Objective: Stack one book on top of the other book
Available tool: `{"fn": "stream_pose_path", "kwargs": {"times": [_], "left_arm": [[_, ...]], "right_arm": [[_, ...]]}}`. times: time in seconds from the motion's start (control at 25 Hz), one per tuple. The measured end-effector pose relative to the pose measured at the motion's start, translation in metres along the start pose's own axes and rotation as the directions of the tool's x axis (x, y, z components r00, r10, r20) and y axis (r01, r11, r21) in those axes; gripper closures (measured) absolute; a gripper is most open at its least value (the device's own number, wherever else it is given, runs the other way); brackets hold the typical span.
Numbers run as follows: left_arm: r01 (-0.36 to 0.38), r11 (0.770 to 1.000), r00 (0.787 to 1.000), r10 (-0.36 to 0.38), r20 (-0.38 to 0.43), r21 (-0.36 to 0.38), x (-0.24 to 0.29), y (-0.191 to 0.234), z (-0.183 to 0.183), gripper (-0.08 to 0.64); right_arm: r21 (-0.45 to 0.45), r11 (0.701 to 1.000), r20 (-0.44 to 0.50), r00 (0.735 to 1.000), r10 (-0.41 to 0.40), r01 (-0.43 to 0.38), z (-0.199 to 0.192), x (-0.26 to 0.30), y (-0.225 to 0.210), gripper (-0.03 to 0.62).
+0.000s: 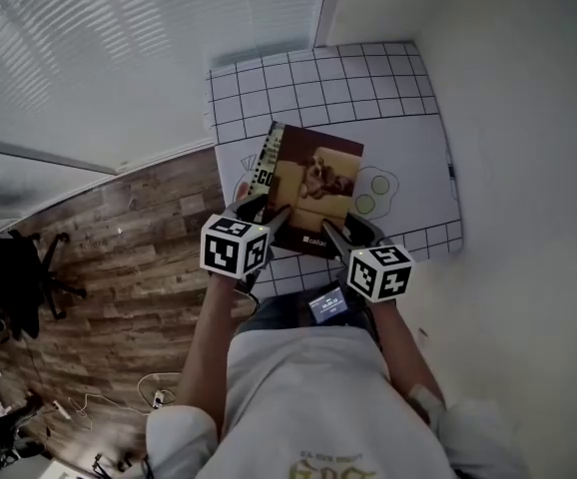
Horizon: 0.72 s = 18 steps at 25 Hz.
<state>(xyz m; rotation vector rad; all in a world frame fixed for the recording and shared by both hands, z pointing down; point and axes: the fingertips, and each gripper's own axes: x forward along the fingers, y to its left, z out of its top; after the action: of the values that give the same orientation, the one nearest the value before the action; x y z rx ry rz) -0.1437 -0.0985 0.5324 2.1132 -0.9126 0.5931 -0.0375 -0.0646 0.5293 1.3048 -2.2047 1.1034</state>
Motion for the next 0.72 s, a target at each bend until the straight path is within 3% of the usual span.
{"fn": "stream_pose_path", "kwargs": {"times": [0.72], "left_arm": [[-0.013, 1.0, 1.0, 0.013, -0.028, -0.005, 0.002, 0.034, 0.002, 0.353]], "right_arm": [[0.032, 0.999, -0.013, 1.0, 0.002, -0.002, 0.0, 0.033, 0.009, 0.394]]}}
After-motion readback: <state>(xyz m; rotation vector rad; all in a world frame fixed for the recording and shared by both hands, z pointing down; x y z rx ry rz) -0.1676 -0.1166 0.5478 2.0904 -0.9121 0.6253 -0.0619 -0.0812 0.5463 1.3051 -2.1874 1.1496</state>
